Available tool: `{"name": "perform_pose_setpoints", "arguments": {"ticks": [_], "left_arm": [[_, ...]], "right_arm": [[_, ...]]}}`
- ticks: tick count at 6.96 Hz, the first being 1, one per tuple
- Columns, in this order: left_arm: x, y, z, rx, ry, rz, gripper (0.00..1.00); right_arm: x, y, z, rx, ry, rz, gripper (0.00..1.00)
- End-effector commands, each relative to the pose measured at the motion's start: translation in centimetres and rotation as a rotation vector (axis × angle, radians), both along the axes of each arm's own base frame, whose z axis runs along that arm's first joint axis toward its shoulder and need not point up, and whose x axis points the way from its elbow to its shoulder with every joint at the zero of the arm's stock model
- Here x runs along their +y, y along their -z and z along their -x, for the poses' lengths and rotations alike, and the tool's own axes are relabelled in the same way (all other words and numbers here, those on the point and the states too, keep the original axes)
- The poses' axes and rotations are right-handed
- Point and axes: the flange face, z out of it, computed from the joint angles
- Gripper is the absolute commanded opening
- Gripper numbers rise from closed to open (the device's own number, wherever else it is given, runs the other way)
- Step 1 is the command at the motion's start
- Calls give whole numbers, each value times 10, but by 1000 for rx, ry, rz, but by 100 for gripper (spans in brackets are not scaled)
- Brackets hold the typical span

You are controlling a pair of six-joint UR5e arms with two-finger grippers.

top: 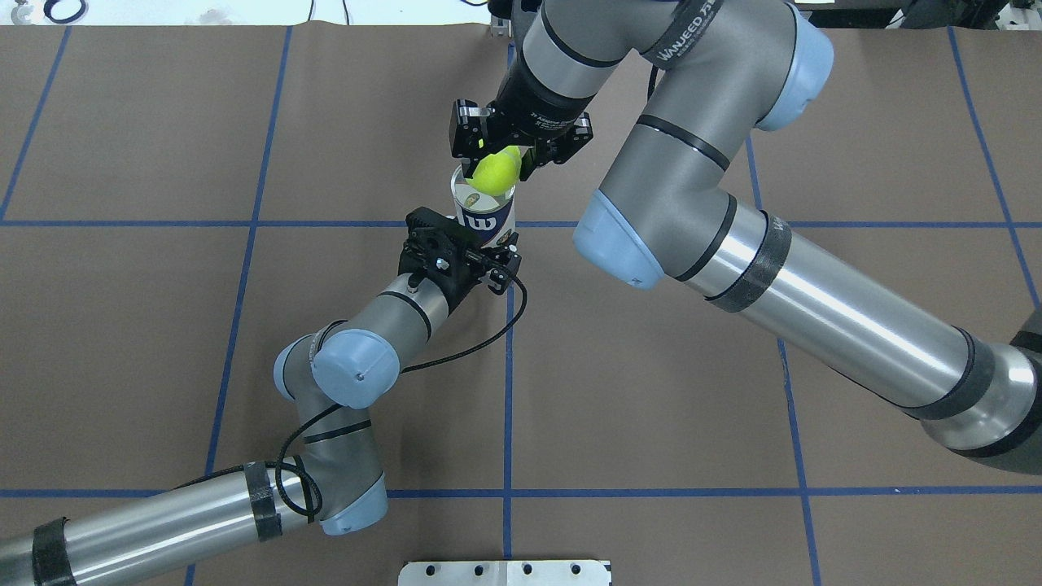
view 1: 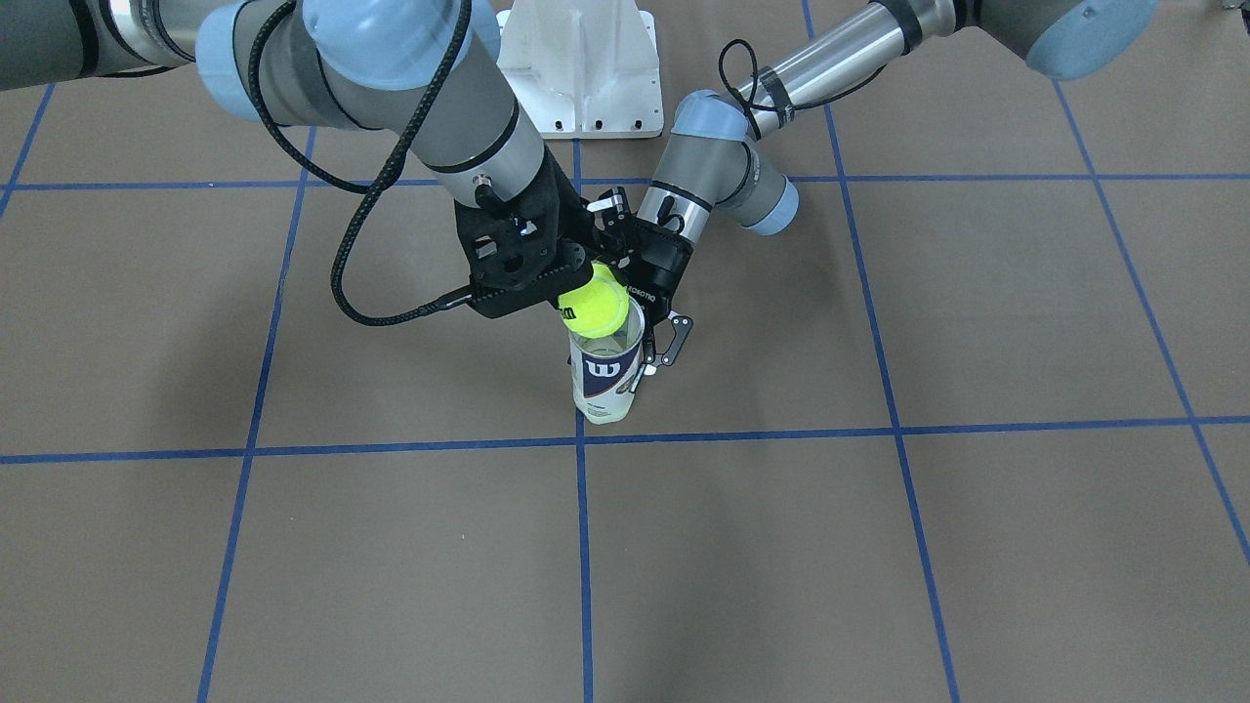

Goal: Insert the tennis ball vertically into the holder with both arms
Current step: 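Lift the ball with the right gripper and carry it over the tube, then align the held ball above the tube's open top with the right gripper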

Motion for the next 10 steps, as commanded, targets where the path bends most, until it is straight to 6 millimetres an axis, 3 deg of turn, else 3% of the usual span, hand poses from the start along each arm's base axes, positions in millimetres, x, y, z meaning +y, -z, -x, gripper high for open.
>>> {"name": "perform_pose_setpoints", "arguments": {"ticks": [1,2,6,8,10], "left_arm": [[0,0,0,0,-1,-1,81],[0,0,0,1,-1,0,81],[0,-1,0,0,-1,1,81],[-1,-5,-2,-13,1,3,98],[-1,-8,-4,-18,-1,5,98]], "right_arm": [[4,-1,7,5,2,-3,71],[7,6,13,9,-9,-19,96],[10,10,12,1,-18,-5,98],[10,10,11,0,-20,-6,99],[10,10,11,0,-20,-6,99]]}}
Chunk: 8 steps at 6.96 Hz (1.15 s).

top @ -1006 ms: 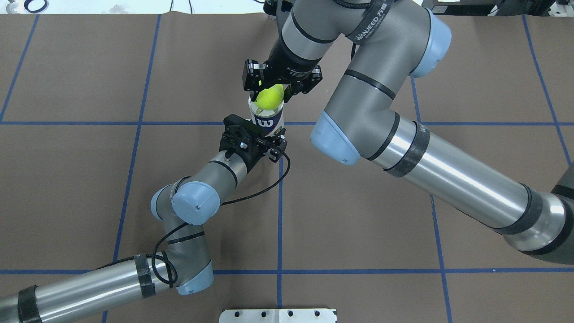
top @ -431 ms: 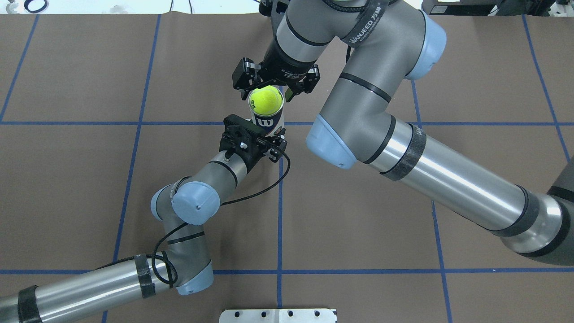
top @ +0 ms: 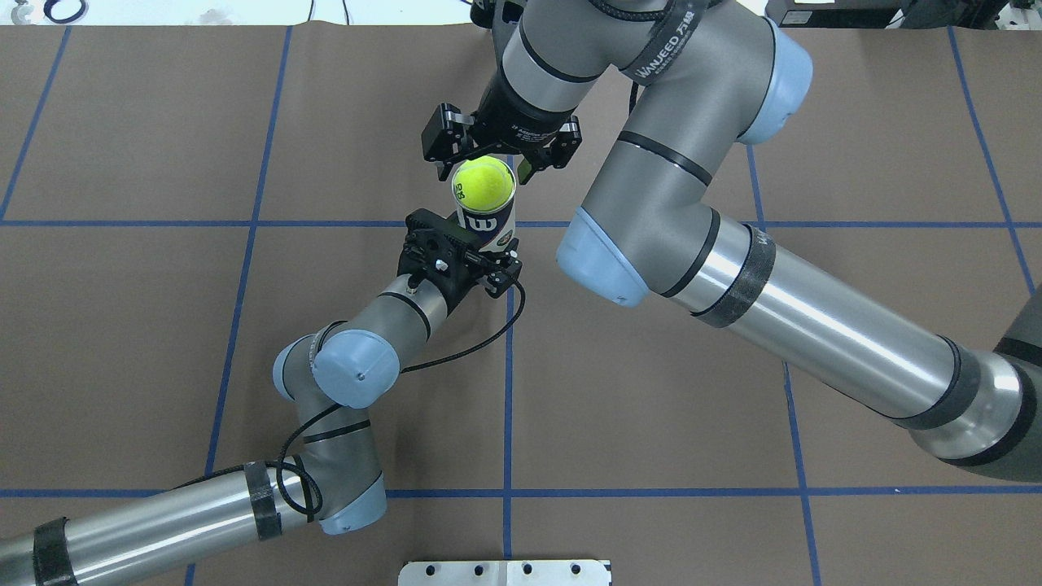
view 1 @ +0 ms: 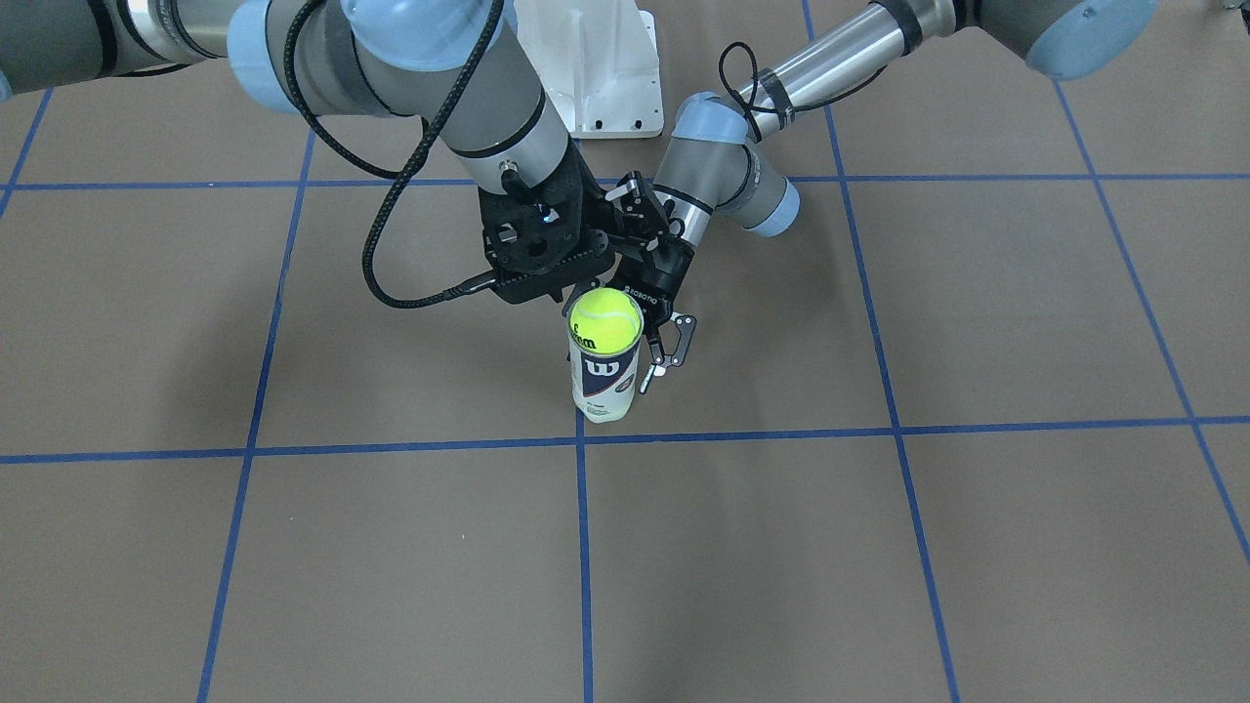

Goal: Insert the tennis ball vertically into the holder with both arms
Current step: 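Align the held ball above the tube's open top with the right gripper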

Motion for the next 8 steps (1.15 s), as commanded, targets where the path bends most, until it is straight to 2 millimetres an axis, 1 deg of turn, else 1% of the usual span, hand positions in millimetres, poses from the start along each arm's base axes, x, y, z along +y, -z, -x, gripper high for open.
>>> {"name": "perform_pose_setpoints", "arguments": {"ticks": [1,2,3,4,7,8], "left_arm": [[1,-1,-1,-3,-1,1,98],[1,-1,-1,-1,-1,0,98],[1,-1,-1,-1,-1,0,98],[1,-1,-1,-1,-1,0,98],[0,-2,0,-3,0,1,98],[0,-2,0,-3,0,1,98]], "right_arm": [[1,3,-4,-7,-2,-6,98],[-3,6,-11,-12,-12,-8,88],[-5,5,-14,-12,-26,5,43],[-8,3,-16,-8,-33,2,0],[-14,5,-19,-2,-86,-32,0],[-18,3,-17,7,-111,-45,0]]}}
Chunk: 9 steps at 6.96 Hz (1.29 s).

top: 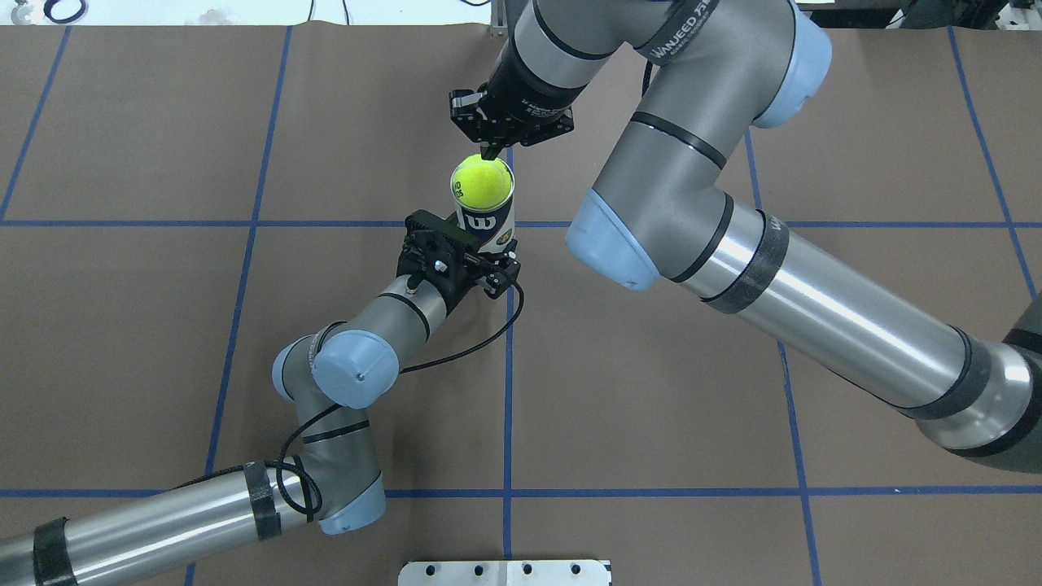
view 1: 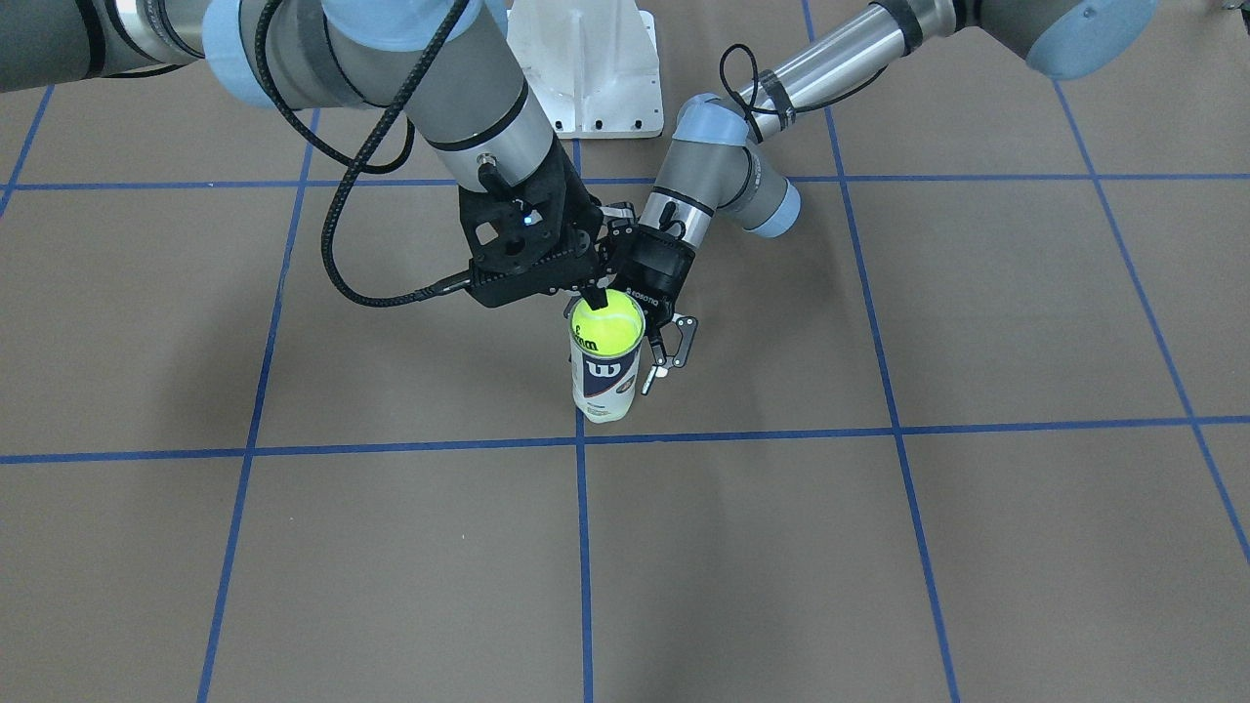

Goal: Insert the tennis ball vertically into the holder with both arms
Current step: 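Align the held ball above the tube's open top with the right gripper, then lower the ball into the tube and open the right gripper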

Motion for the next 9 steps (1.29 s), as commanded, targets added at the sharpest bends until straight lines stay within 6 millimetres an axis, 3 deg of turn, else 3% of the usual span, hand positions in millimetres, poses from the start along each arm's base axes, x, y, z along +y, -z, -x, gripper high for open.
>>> {"name": "perform_pose_setpoints", "arguments": {"ticks": [1,4,9], "left_arm": [[0,0,0,0,0,0,98],[1,0,-1,0,-1,0,98],[0,-5,1,-6,0,2,98]], "right_arm": [[-8,-5,3,22,-47,-23,0],[-11,-11,13,20,-44,-26,0],[7,-16,41,37,-22,-30,0]]}}
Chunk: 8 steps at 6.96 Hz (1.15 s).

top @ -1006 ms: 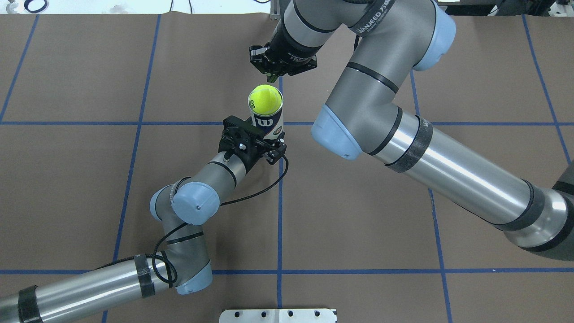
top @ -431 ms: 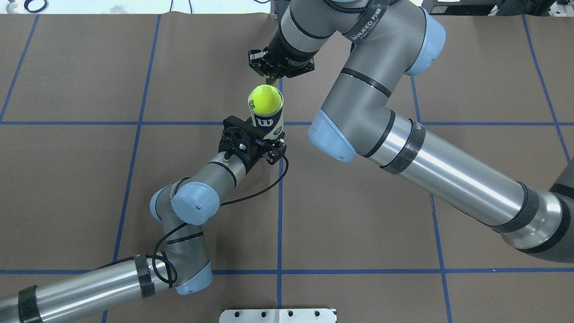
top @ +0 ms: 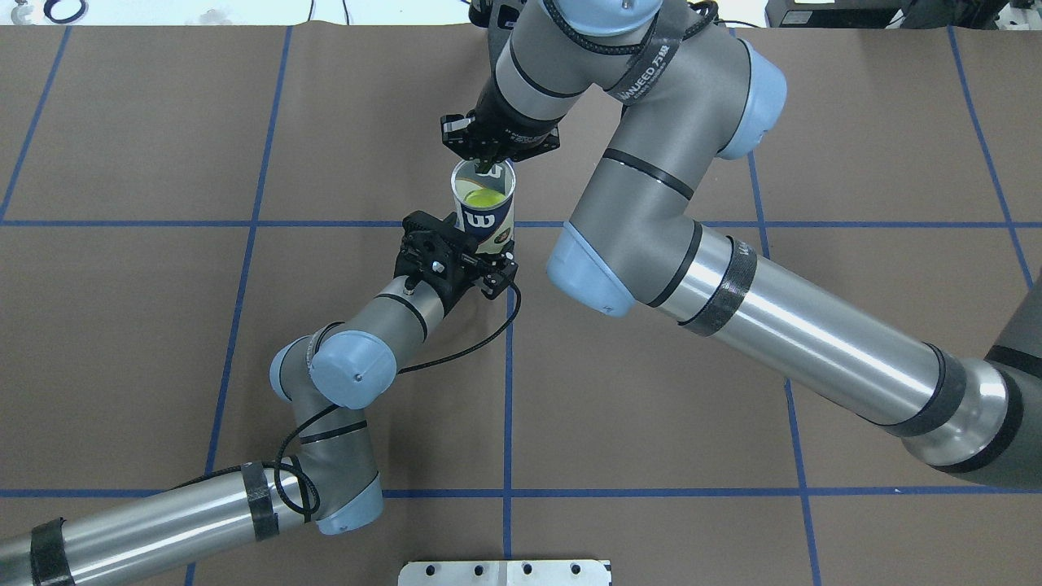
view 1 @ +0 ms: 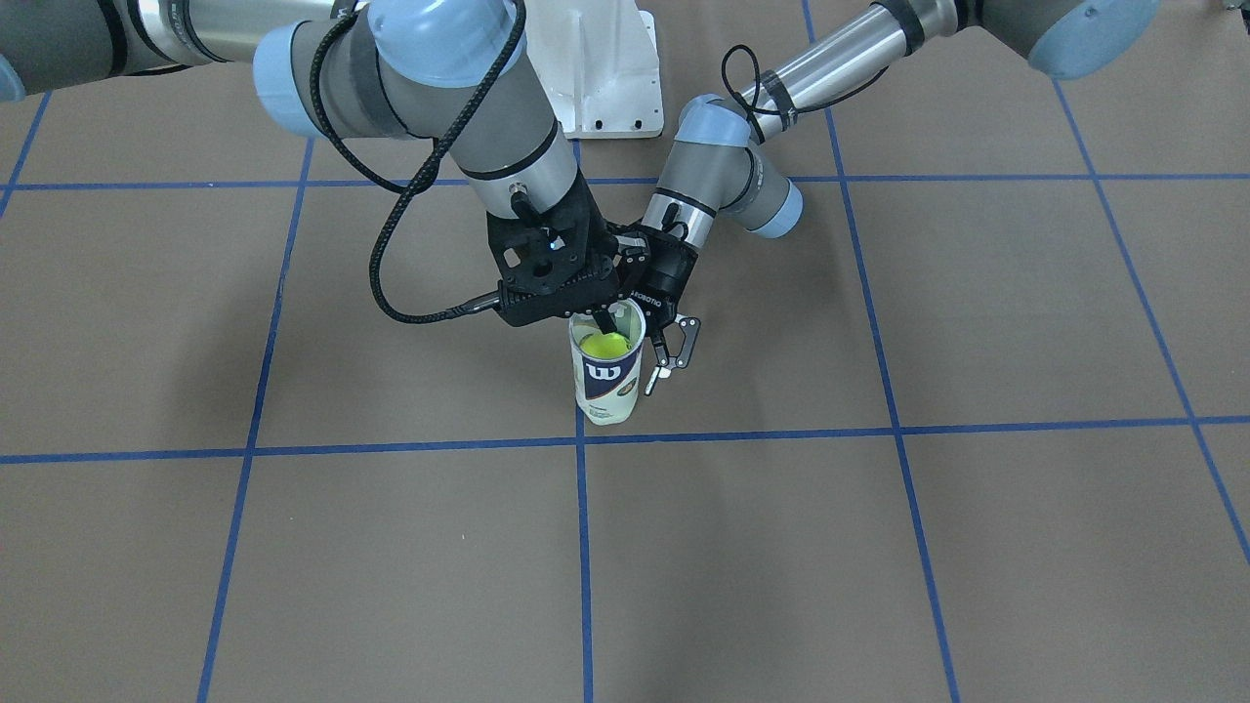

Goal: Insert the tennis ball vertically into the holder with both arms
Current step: 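Lower the ball into the tube and open the right gripper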

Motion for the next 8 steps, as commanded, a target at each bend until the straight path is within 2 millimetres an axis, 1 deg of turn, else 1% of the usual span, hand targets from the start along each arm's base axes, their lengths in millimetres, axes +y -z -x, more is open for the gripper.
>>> {"name": "perform_pose_setpoints", "arguments": {"ticks": [1,5,6,7,8], "left_arm": [[0,-1,0,-1,0,0,98],[1,-5,1,-9,-2,0,99],[1,-2,3,-2,-5,-1,99],[1,-2,4,-1,-8,-1,99],[3,-9,7,-8,-9,2,99]], "right_arm": [[1,1,2,0,-2,-2,0],[2,6,-3,-22,-7,-17,0],[2,9,-6,-29,-7,-21,0],[1,18,-9,-36,-10,-21,0],[1,20,-10,-37,-10,-20,0]]}}
